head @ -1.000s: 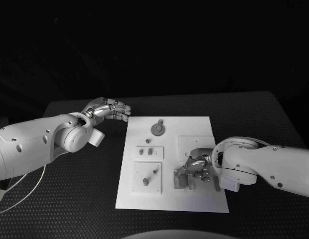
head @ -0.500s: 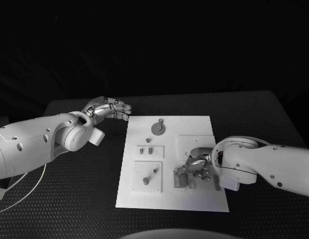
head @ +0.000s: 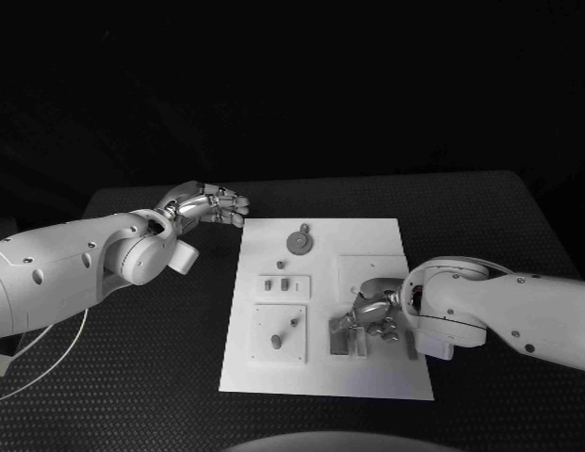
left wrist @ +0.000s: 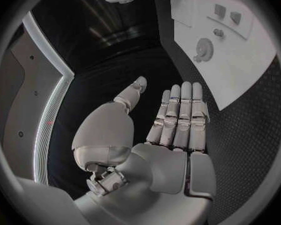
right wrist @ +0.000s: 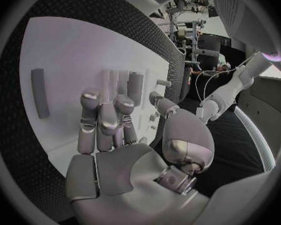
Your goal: Assemble the parts on the task board
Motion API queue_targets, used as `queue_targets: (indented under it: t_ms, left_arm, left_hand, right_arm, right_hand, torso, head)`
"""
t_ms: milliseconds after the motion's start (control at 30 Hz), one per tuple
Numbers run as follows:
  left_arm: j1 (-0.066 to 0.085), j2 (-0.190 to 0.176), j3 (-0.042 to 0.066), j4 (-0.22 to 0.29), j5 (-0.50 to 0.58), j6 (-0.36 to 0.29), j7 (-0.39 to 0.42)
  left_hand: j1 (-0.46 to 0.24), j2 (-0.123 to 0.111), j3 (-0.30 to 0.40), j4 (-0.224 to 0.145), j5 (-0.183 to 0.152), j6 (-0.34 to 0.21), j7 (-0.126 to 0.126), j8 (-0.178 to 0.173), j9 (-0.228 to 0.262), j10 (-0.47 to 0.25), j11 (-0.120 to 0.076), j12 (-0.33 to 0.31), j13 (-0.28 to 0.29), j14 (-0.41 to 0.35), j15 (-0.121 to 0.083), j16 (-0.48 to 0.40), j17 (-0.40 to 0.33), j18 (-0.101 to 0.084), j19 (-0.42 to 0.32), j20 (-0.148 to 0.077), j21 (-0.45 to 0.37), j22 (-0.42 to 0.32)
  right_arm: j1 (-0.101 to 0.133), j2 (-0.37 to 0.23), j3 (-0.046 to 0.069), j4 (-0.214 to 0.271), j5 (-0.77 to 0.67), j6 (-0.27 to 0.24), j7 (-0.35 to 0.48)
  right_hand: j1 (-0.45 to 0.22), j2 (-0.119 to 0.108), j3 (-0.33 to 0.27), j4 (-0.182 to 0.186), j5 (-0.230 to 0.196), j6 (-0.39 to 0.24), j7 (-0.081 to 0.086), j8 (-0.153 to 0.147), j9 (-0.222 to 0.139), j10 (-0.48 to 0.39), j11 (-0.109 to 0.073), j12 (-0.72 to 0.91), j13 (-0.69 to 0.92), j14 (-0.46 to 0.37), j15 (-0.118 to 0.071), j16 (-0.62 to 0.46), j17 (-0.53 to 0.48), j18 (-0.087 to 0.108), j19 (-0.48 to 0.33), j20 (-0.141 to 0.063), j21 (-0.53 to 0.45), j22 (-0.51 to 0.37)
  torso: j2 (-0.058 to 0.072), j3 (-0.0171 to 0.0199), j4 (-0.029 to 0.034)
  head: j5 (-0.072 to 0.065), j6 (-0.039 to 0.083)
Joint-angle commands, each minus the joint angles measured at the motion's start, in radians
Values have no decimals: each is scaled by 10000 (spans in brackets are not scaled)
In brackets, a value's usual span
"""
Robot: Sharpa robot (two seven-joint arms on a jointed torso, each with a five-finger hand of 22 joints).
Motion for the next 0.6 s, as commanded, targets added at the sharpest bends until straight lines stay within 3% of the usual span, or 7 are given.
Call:
queue_targets:
  t_ms: [33, 300, 600]
  left_arm:
    - [23, 3, 5, 31, 45, 112, 60]
    - [26, 7, 5, 27, 45, 118, 61]
    - [26, 11, 4, 2, 45, 119, 75]
  left_hand:
    - [-95, 10, 16, 31, -47, -34, -28, 46, -15, 78, 11, -36, -10, -22, 67, -40, 18, 106, -72, 29, -8, -16]
    - [-95, 9, 24, 33, -47, -34, -29, 49, -18, 78, 11, -37, -14, -37, 74, -64, 32, 103, -93, 36, -14, -23]
    - [-90, 12, 32, 33, -45, -31, -30, 52, -18, 82, 10, -34, -15, -42, 76, -74, 41, 104, -101, 37, -14, -26]
  right_arm:
    - [-91, 66, -53, 16, 6, 195, 112]
    - [-91, 39, -53, 17, -129, 96, 170]
    - [-11, -294, -45, 268, -332, 133, 526]
  right_hand:
    - [-11, -138, 7, 122, -6, 121, 169, -96, 21, -132, 5, -36, 5, -33, -38, -33, -5, 459, -6, -64, -67, 154]
    - [22, -162, 43, 250, -8, 115, 168, -92, 39, -135, 5, -35, 9, -32, -39, -31, -1, 459, -2, -70, -65, 157]
    - [302, 125, -147, 58, -32, 112, 169, -73, 91, -121, 7, -6, 32, -10, -34, 7, 59, 459, -14, -69, -24, 183]
  torso:
    - [4, 0, 1]
    - [0, 0, 1]
    - [-7, 5, -3]
  head:
    - [0, -5]
    - [0, -11]
    - [-6, 7]
